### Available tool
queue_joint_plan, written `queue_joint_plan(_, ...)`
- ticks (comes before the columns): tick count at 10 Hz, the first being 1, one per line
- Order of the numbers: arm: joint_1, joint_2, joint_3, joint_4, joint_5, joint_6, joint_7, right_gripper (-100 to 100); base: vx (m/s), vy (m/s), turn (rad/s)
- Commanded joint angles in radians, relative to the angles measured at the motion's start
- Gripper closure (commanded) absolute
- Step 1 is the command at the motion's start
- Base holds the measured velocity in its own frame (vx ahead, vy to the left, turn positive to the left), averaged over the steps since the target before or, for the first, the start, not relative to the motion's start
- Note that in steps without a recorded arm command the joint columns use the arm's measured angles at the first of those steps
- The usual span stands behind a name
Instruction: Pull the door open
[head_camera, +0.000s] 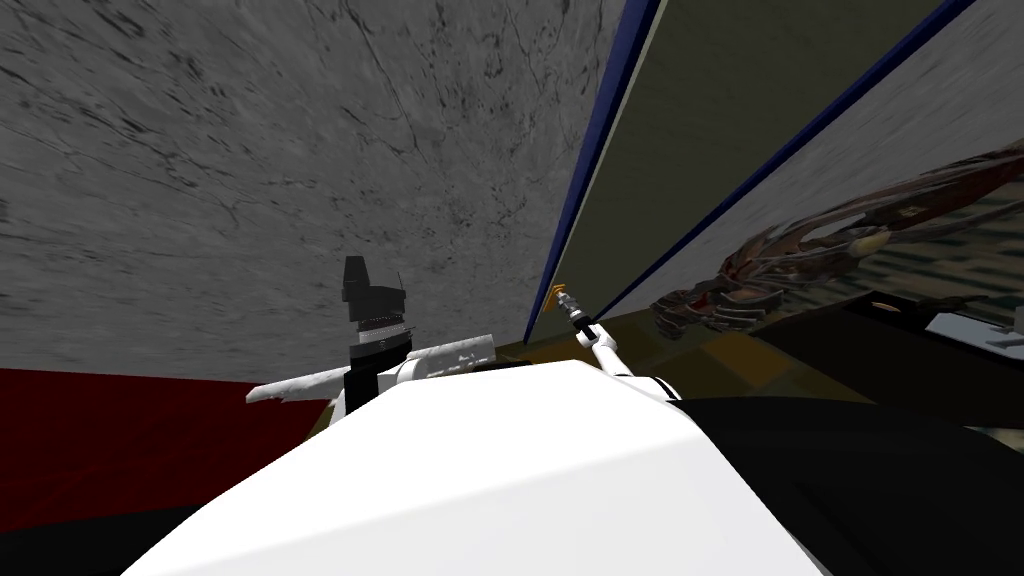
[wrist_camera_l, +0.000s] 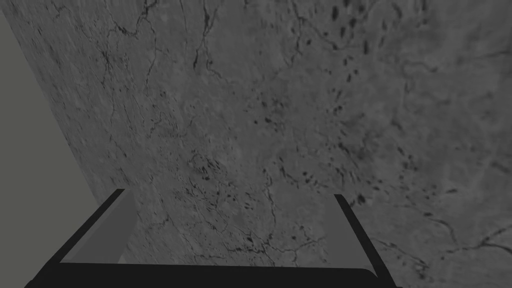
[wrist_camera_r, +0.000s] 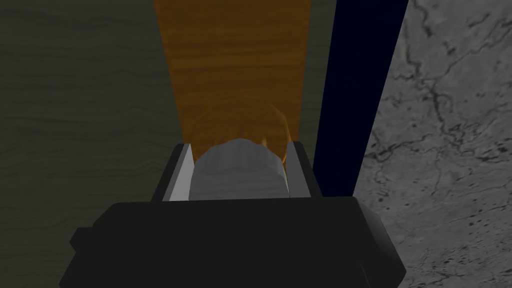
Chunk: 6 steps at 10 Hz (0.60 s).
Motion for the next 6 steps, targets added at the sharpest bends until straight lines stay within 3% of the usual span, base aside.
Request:
queue_joint_plan(1,-0.005,0.006,0.004,0.001,-0.03,0.004,-0.038,100,-0.045,-0.077,0.101)
queue_joint_plan(6,-0.019,0.022,0.014,0.005,-0.111,0.016,-0.137,100,-0.075,-0.091,0.106)
